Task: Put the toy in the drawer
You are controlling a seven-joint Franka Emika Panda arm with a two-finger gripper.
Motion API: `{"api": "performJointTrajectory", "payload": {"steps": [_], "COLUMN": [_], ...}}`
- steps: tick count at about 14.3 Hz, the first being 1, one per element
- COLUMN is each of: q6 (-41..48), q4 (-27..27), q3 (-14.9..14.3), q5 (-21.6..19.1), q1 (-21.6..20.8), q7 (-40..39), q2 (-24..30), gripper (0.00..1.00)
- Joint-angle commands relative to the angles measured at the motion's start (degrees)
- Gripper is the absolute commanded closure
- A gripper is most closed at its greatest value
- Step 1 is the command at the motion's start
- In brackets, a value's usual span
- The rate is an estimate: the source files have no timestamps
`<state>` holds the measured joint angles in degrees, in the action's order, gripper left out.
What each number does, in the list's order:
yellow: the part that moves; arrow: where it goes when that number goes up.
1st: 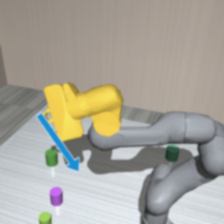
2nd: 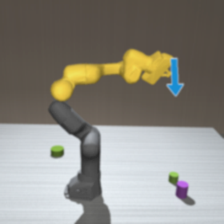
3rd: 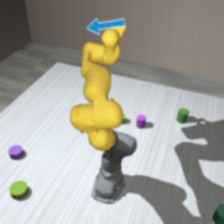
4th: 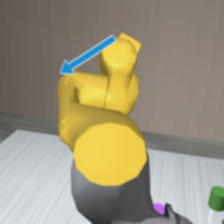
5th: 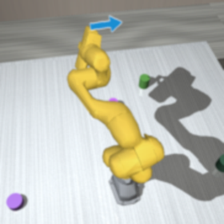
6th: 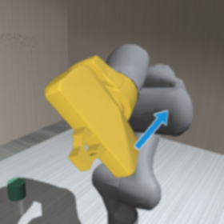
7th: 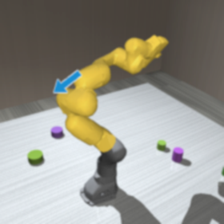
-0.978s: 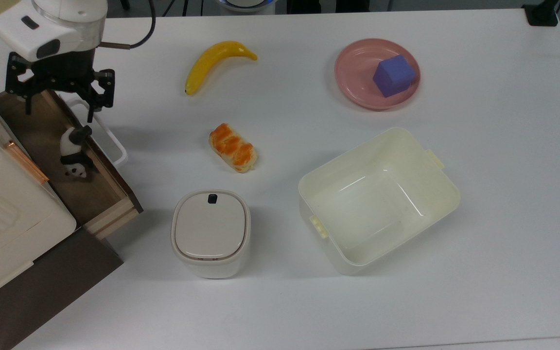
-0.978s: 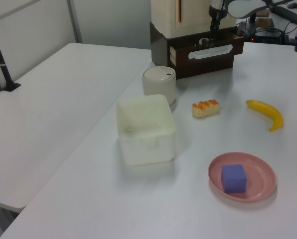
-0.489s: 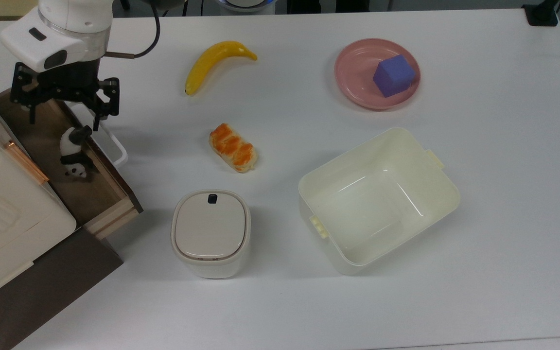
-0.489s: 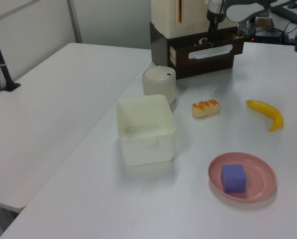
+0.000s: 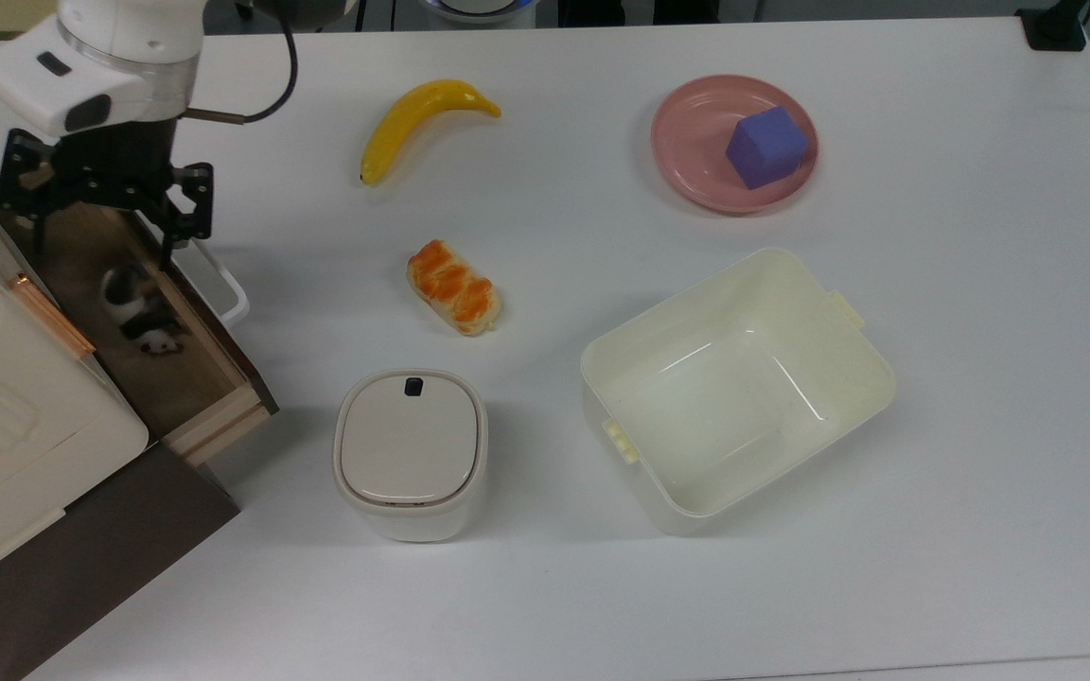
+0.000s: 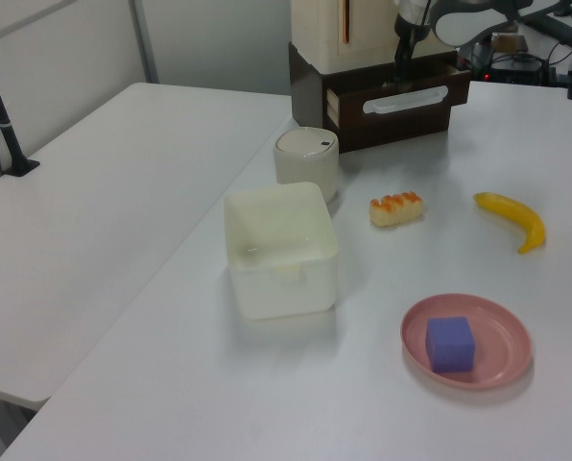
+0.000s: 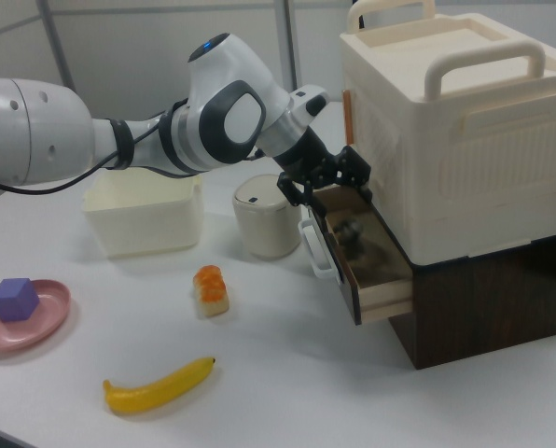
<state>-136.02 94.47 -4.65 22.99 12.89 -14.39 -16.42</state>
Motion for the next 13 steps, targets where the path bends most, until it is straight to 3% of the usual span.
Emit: {"api": "performJointTrajectory", "payload": {"steps": [1,5,9,13], "q6": [-1.5,-1.1,1.2,9.0], "q4": [-1.0,-0.6,1.1,0.9], "q3": [-0.2,0.3,0.7,3.1], "q5": [1.2,-0.1,-0.6,-7.8], "q1": [2.1,0.8,-4.0,-6.6], "q7": [-1.7,0.0,10.1,12.3], "q2": [0.6,1.0,2.0,4.0], "gripper": [0.00,0.00,0.00,0.00]}}
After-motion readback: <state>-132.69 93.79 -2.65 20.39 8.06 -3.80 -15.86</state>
